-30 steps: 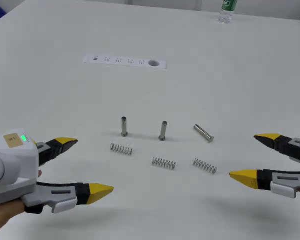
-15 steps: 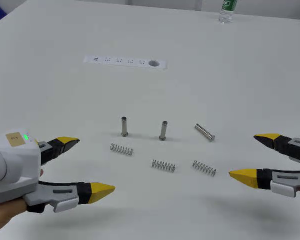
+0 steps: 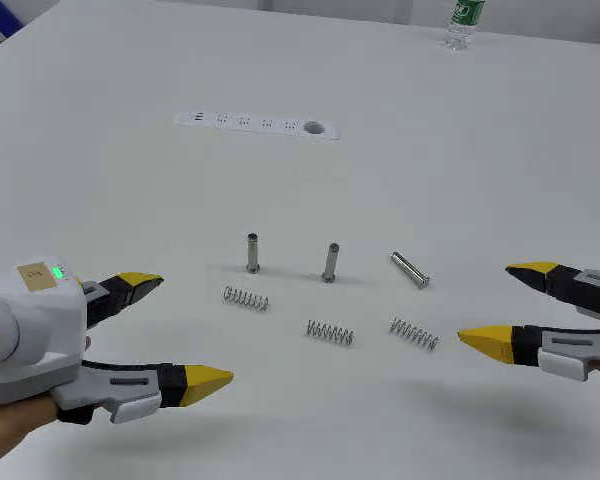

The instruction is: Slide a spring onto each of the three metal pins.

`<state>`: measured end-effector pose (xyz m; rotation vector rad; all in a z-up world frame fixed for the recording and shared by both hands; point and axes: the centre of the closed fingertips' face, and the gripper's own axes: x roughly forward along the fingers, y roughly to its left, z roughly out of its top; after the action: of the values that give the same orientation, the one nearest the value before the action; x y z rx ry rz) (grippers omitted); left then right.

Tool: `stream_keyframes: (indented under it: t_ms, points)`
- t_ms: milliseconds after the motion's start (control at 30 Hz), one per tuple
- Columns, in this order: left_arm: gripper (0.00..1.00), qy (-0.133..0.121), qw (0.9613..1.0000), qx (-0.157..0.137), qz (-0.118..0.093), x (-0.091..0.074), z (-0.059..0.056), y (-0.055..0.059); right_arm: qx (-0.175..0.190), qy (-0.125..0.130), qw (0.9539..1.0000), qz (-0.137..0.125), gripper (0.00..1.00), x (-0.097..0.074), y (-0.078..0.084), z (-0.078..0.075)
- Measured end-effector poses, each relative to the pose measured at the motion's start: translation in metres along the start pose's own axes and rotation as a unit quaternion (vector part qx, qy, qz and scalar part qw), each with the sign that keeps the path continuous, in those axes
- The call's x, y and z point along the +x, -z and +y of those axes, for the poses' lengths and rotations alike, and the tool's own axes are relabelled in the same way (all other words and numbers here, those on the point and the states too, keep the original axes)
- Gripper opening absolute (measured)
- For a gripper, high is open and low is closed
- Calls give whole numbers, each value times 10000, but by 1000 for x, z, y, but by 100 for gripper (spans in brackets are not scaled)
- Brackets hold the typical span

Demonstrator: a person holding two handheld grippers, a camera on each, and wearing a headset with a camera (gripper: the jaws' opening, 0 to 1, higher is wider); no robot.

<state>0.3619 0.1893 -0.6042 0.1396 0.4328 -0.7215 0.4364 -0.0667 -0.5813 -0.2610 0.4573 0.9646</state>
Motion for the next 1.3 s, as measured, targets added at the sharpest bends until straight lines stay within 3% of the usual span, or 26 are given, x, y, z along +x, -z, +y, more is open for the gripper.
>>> stream_keyframes:
  t_ms: [400,500,633,767,1300]
  points:
    - [84,-13,10000,20,5,-1,-1,-3,86,94,9992,366,55,35,-14,-23]
    - [84,0,10000,34,9,-2,-2,-4,54,176,9976,662,49,45,-12,-29]
    - [84,6,10000,36,23,-2,-3,-3,-29,216,9960,867,43,58,-17,-33]
    - [83,15,10000,28,46,-1,-3,-3,-208,210,9914,1271,39,72,-14,-35]
    - [81,43,9999,33,99,-1,-4,-1,-3,351,9786,2029,22,111,-1,-45]
